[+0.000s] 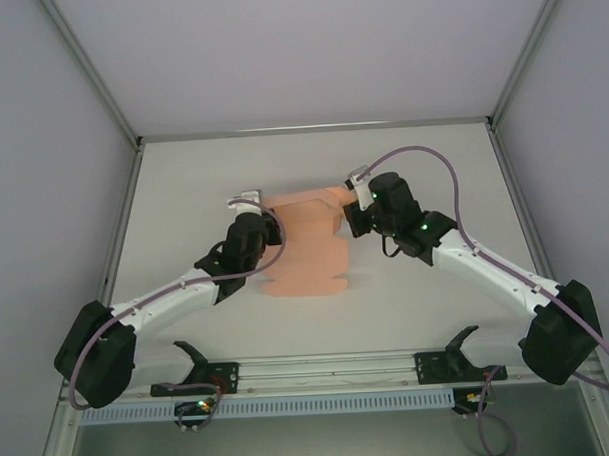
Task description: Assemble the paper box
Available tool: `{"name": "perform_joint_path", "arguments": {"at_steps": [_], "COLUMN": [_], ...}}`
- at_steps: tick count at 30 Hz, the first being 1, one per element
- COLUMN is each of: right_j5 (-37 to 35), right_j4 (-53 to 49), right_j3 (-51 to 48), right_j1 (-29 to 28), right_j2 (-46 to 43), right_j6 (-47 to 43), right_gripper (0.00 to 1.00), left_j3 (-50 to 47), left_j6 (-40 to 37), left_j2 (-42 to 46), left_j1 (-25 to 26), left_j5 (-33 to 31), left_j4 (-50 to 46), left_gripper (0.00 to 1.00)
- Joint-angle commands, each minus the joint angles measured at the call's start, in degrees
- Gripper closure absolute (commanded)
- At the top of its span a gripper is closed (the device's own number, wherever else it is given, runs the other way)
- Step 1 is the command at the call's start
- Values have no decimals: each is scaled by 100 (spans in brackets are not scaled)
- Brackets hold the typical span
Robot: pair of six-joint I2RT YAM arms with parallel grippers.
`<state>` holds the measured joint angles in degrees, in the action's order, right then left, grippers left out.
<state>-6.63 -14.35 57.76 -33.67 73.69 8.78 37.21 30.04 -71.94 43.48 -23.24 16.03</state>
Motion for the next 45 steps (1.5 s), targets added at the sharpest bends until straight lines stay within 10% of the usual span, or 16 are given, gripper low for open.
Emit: {"name": "perform_joint_path", "arguments": {"at_steps": [1,11,20,34,38,45], "right_j5": [-2110,-2587,-155,1331,954,-401], "right_j4": [-928,-1281,-447,391,-49,-1147], "right_j3": [313,777,504,139,208,-89], "right_j1": [-80,-956,-1124,-1124,-1063,-441], "right_j2": [162,474,363,274,144,-895], "right_j6": [1154,1592,1899,2041,1932,1478], "right_gripper": [94,91,74,50,44,3], "left_j3": [247,408,514,410,277,-273], "left_j6": [230,502,614,722,610,36], "left_j2": [6,-232,-439,-562,-510,-187], "left_j1": [25,107,30,-147,-210,-453], "left_j5": [-224,-248,-413,10,138,936], "left_j4": [50,-32,-238,-7,167,1048], "left_gripper": [100,100,100,100,100,100]}}
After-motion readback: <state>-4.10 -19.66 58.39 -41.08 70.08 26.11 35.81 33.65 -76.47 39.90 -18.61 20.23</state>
